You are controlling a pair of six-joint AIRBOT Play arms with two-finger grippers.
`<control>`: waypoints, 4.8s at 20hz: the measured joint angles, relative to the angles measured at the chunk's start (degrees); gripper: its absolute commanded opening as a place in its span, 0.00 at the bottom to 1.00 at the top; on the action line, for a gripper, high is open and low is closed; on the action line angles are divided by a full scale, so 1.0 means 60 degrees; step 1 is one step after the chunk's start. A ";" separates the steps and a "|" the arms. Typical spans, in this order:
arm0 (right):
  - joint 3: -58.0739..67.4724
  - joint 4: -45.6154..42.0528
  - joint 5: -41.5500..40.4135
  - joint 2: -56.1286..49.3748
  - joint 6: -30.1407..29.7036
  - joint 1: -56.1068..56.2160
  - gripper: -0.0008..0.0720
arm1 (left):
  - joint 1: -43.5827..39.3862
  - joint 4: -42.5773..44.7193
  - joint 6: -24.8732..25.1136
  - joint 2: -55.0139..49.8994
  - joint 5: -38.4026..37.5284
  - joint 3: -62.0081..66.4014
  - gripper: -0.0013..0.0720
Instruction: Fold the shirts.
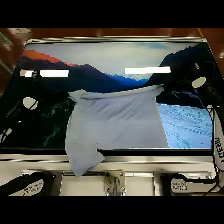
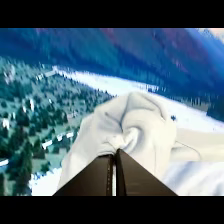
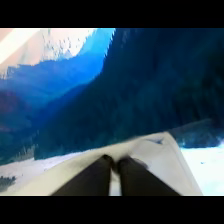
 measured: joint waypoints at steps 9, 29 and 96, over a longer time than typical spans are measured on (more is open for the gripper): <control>0.1002 -0.0987 0.5417 0.1909 -0.1657 -0.2404 0.86 | 0.4029 0.1592 0.0430 0.0062 -0.7963 0.1756 0.68; -0.3486 -0.0965 0.7060 0.1749 -0.2648 -0.4142 0.94 | 0.3501 -0.1512 0.2732 -0.0401 -0.7093 -0.4233 0.06; 0.2313 -0.2226 0.0790 -0.1446 0.0386 0.0648 0.09 | 0.1800 -0.3497 0.2900 -0.2758 -0.3672 0.3297 0.09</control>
